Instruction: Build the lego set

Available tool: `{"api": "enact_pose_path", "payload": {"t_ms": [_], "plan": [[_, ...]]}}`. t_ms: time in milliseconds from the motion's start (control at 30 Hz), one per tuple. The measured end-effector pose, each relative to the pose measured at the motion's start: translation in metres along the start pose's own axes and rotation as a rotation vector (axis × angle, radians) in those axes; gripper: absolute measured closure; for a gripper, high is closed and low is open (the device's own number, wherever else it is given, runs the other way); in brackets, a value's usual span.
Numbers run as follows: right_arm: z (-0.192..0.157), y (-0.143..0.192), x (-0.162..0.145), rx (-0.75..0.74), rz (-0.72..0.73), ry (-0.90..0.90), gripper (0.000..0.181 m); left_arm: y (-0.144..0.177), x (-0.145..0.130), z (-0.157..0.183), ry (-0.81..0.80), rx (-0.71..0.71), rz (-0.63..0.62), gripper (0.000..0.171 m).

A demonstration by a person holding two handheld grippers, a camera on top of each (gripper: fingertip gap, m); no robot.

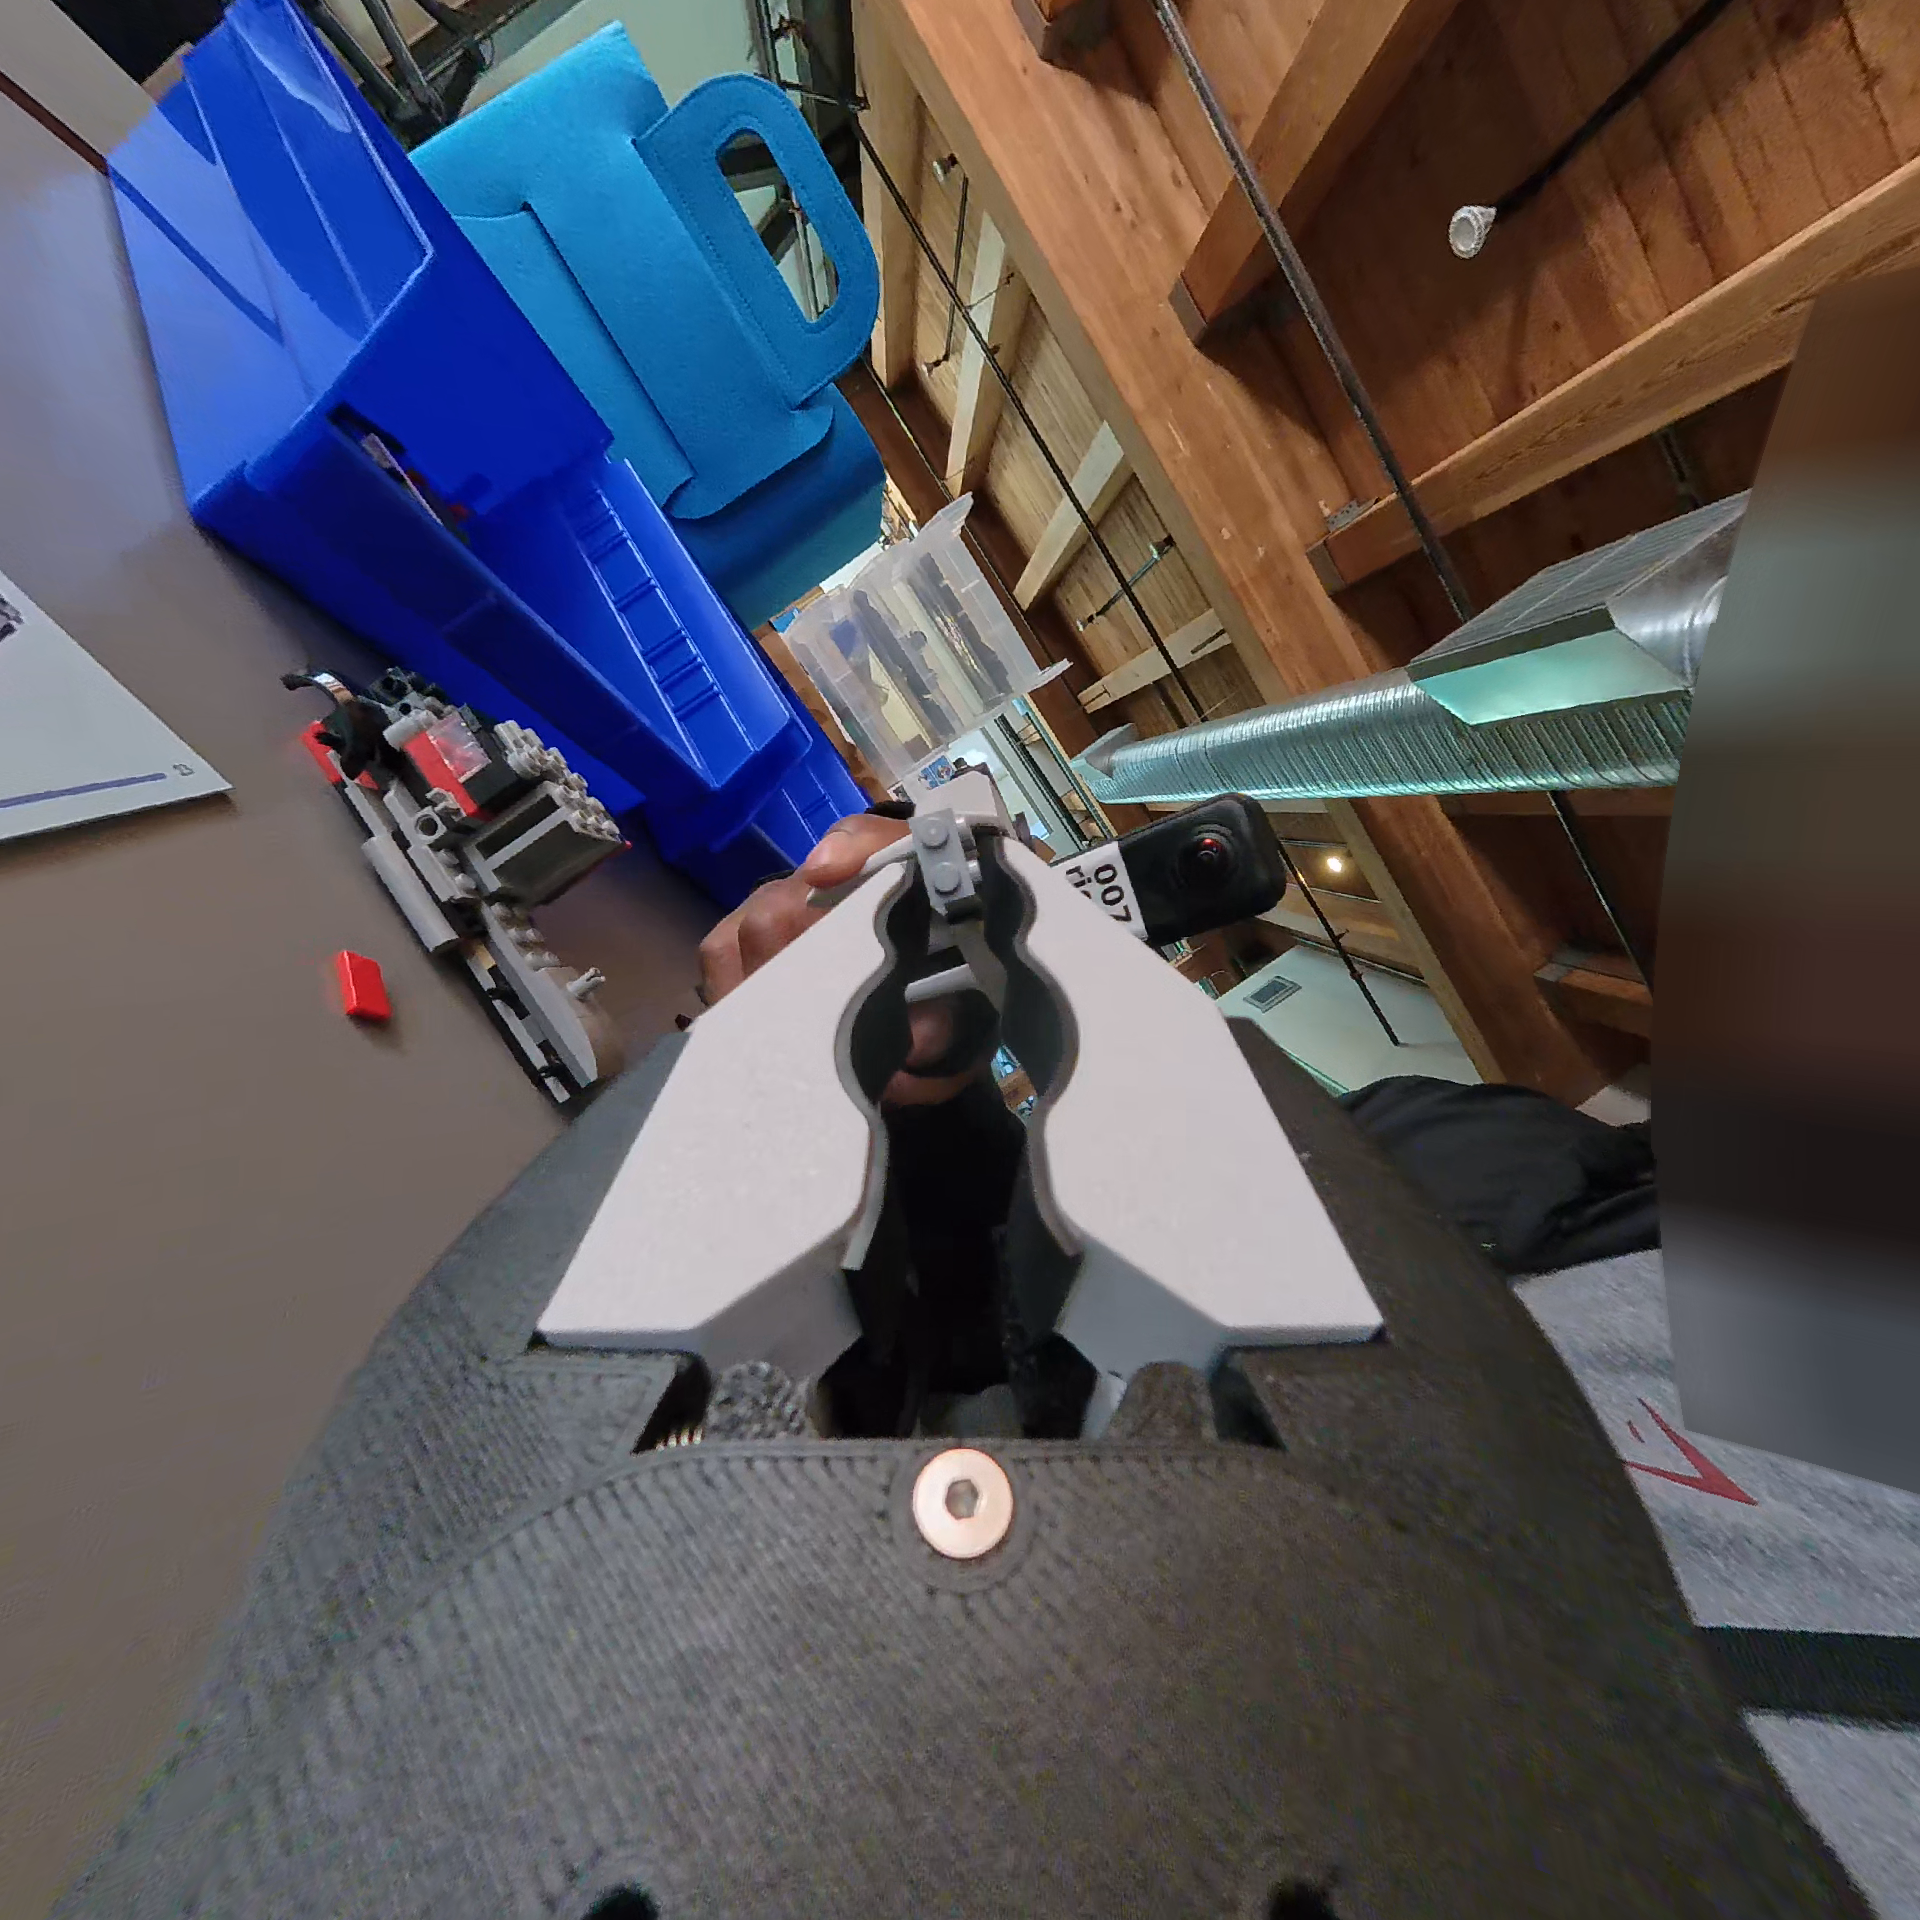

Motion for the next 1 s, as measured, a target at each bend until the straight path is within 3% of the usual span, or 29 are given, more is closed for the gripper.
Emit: {"api": "enact_pose_path", "payload": {"t_ms": [167, 300, 433, 600, 833, 1000], "plan": [[-0.007, 0.0, -0.004, 0.088, -0.039, 0.008, 0.162, 0.003, -0.004, -0.001, 0.003, -0.003, -0.068, 0.159], [-0.016, 0.011, 0.001, 0.262, -0.039, 0.004, 0.128, 0.002, -0.013, 0.009, -0.009, -0.075, -0.154, 0.16], [-0.02, 0.027, 0.013, 0.436, -0.014, 0.017, 0.128, 0.002, -0.025, 0.017, -0.026, -0.139, -0.252, 0.161], [-0.036, 0.036, 0.011, 0.671, -0.089, 0.052, 0.133, -0.006, -0.045, 0.022, -0.045, -0.187, -0.375, 0.161], [-0.045, 0.037, 0.003, 0.741, -0.118, 0.097, 0.136, -0.013, -0.064, 0.025, -0.07, -0.191, -0.493, 0.162], [-0.045, 0.036, 0.003, 0.734, -0.094, 0.086, 0.137, -0.014, -0.062, 0.024, -0.051, -0.191, -0.479, 0.162]]}}
Point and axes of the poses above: each gripper's, where its closed fingertips meet, y back along the fingers, x out of its top, z = x × y across the jaws, the point moved 5 cm from there along y, back along the fingers
